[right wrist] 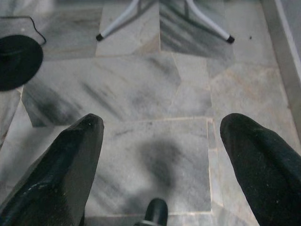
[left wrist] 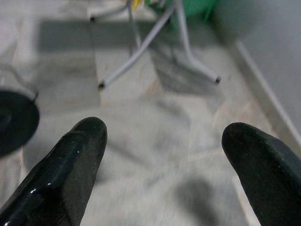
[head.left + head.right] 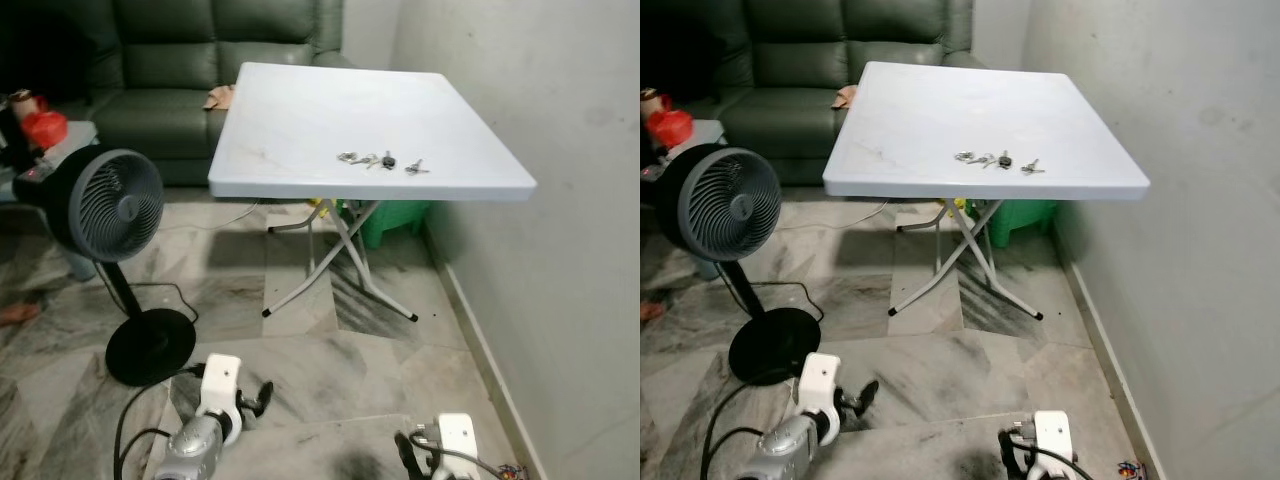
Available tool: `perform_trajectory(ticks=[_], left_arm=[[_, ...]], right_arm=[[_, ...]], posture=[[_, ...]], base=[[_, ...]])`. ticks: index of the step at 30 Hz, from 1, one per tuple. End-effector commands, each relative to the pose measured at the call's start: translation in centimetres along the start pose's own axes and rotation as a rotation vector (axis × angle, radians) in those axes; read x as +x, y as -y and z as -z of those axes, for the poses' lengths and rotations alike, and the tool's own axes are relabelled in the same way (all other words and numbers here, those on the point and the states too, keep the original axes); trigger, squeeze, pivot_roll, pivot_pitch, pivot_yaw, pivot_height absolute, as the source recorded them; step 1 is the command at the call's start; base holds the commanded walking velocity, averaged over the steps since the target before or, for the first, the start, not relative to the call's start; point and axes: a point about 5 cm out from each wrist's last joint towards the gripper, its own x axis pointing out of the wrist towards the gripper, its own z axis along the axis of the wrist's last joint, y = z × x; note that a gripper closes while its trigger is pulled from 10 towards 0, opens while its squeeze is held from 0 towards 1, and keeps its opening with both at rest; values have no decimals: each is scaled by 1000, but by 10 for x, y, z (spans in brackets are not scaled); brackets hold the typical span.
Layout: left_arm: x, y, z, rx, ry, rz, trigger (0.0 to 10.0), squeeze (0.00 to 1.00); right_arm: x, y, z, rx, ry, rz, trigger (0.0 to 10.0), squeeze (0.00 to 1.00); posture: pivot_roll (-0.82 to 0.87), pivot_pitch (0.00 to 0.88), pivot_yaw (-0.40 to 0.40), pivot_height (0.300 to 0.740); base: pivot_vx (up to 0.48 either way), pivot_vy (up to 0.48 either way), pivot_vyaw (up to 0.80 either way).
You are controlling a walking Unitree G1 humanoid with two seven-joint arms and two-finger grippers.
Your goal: Hang keys on a hook
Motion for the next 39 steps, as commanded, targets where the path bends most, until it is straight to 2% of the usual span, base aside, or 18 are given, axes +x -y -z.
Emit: perform_trajectory(ticks=[1,2,3,4,7,9,10,11,14,16,18,20,24,28,31,34,39], left_arm=[[3,2,-8,-2,33,1,10000,0],[11,4,-31,-11,108,8,10000,0],[13,4,-37,-14,130,11,10000,0],[13,4,-37,-14,130,11,10000,0],[19,6,-57,-28,188,18,10000,0],[20,7,-61,-42,191,23,10000,0],[21,8,-74,-28,253,43,10000,0],[21,9,-77,-15,272,47,10000,0],[23,10,-88,-20,312,61,10000,0],[22,10,-102,1,386,45,10000,0],[22,10,-106,-3,404,43,10000,0],[21,7,-119,-32,459,61,10000,0],[17,1,-123,-58,491,68,10000,0],[13,-3,-121,-56,502,71,10000,0],[9,-3,-121,-24,516,89,10000,0],[3,-1,-123,-43,558,109,10000,0],[0,-1,-119,-22,554,100,10000,0]], right_arm=[[2,6,-9,-8,37,11,10000,0],[7,8,-26,-23,104,12,10000,0],[8,9,-30,-28,123,13,10000,0],[8,9,-30,-28,123,13,10000,0],[12,11,-48,-45,198,16,10000,0],[13,12,-53,-39,220,20,10000,0],[16,12,-71,19,305,27,10000,0],[17,12,-75,21,325,24,10000,0],[18,9,-94,-37,402,3,10000,0],[19,8,-111,-3,474,6,10000,0],[19,9,-118,-13,500,16,10000,0],[15,9,-135,-36,582,31,10000,0],[8,9,-142,-23,636,8,10000,0],[0,7,-143,-51,669,22,10000,0],[-6,4,-142,-69,679,14,10000,0],[-16,-3,-146,-63,707,-17,10000,0],[-23,-8,-148,-88,727,-48,10000,0]], posture=[[-62,0,-26,740],[-62,0,-26,740],[-61,0,-24,740],[-61,0,-24,740],[-61,0,-24,740],[-61,0,-24,740],[-63,0,-23,740],[-63,0,-23,740],[-63,0,-22,740],[-61,0,-21,740],[-61,0,-21,740],[-55,0,-17,740],[-49,0,-17,740],[-48,0,-17,740],[-49,0,-16,740],[-50,0,-15,740],[-48,0,-15,740]], base=[[0,0,0],[0,0,0],[0,0,0],[0,0,0],[0,0,0],[0,0,0],[0,0,0],[0,0,0],[0,0,0],[0,0,0],[0,0,0],[0,0,0],[0,0,0],[0,0,0],[0,0,0],[0,0,0],[0,0,0]])
